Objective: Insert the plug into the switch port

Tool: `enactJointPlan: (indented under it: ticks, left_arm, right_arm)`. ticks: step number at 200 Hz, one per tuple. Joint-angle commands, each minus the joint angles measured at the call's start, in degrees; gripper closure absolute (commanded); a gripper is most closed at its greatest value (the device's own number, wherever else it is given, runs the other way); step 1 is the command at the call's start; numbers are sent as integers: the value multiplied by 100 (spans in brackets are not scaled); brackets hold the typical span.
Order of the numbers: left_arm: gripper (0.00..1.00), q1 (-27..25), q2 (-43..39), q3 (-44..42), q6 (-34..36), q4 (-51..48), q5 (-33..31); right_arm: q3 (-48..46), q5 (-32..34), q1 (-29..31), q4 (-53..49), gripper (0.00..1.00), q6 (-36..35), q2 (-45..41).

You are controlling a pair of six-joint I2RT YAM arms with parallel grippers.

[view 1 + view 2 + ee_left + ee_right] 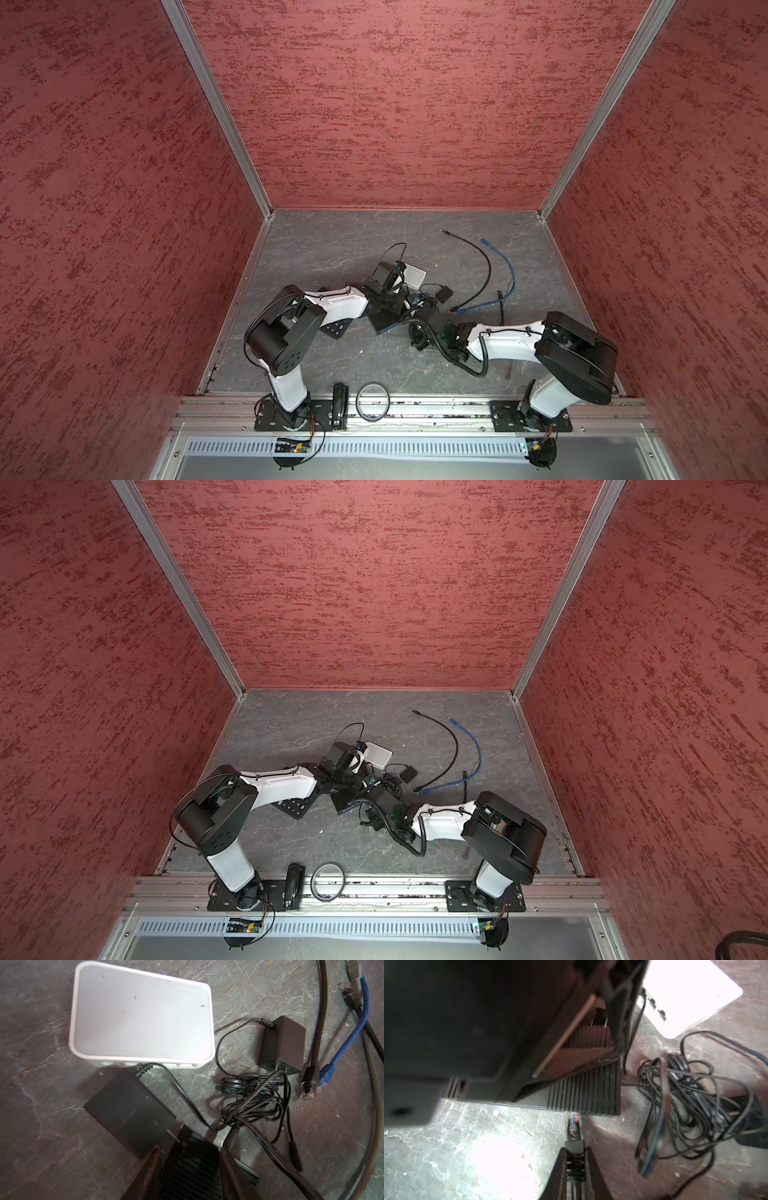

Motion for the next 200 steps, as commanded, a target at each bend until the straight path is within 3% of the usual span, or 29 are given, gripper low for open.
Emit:
enactJointPlan:
  ticks: [1,28,97,179,200]
  left_arm:
    - [55,-616,469,-200,103,-879,1007]
    - [55,-621,518,-172,102,-870,1037]
    - [55,-630,606,-179,46,-752,1254]
    - [56,-630,577,-387,-160,-655,1309]
    - [56,-627,585,-414,-191,-639,1291]
  right_arm:
    - [665,211,-81,1236,91,-330,-89]
    - [578,210,-81,1434,91,-240,93]
    - [-736,451,-81,3951,91,-373,440]
    - [-810,609,-77,4746,92,-391,424]
    - [-644,850,-81,4359,92,-198,359]
